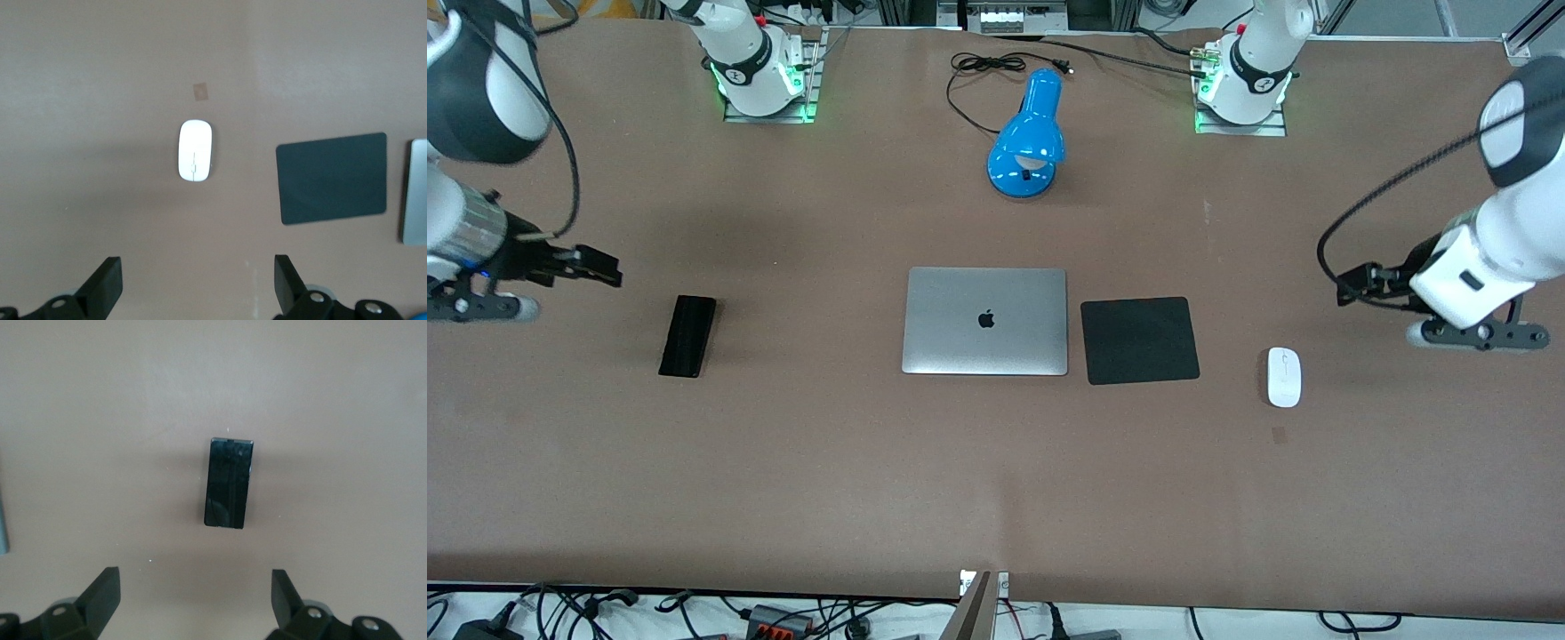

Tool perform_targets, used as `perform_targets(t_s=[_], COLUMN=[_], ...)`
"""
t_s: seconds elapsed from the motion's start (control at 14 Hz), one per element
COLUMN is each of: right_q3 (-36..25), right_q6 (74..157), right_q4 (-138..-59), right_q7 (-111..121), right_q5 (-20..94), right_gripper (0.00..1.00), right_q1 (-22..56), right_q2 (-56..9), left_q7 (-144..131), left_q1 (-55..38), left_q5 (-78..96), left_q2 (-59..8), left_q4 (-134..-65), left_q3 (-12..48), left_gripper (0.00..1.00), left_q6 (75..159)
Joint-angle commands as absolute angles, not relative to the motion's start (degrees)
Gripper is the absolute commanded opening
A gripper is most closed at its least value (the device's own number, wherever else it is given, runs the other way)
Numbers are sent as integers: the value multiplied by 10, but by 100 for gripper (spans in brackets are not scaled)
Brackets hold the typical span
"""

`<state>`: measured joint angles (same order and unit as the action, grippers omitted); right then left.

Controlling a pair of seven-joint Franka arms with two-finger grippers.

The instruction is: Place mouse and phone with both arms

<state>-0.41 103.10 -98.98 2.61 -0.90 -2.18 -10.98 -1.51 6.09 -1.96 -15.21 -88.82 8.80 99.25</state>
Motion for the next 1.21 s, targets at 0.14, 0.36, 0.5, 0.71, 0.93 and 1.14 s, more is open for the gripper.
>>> perform_targets(t_s=[0.14,0.36,0.5,0.71,0.93,1.14], right_q3=[0,-1,-2,-2,-2,-2], right_q6=[1096,1193,1245,1280,1305,1320], right_q4=[-997,-1058,-1088,-1091,-1089,-1088], right_q7=[14,1,-4,-4,-12,-30], right_q5=[-16,-17,-17,-16,-13,-13], right_gripper=[100,100,100,100,100,100], right_q1=[-31,-34,-46,-53,-54,-54], right_q2=[-189,-216,-242,-289,-327,-338], left_q7=[-6,-4,-1,25,31,32], left_q1=[85,80,85,89,88,84], left_q5=[-35,-87,-88,-88,-88,-91], left_q2=[-269,-336,-355,-387,-402,-403], left_q4=[-861,-864,-888,-900,-903,-914], left_q3=[89,91,91,90,90,90], left_gripper=[100,100,100,100,100,100], left_q6=[1090,1153,1192,1221,1220,1220])
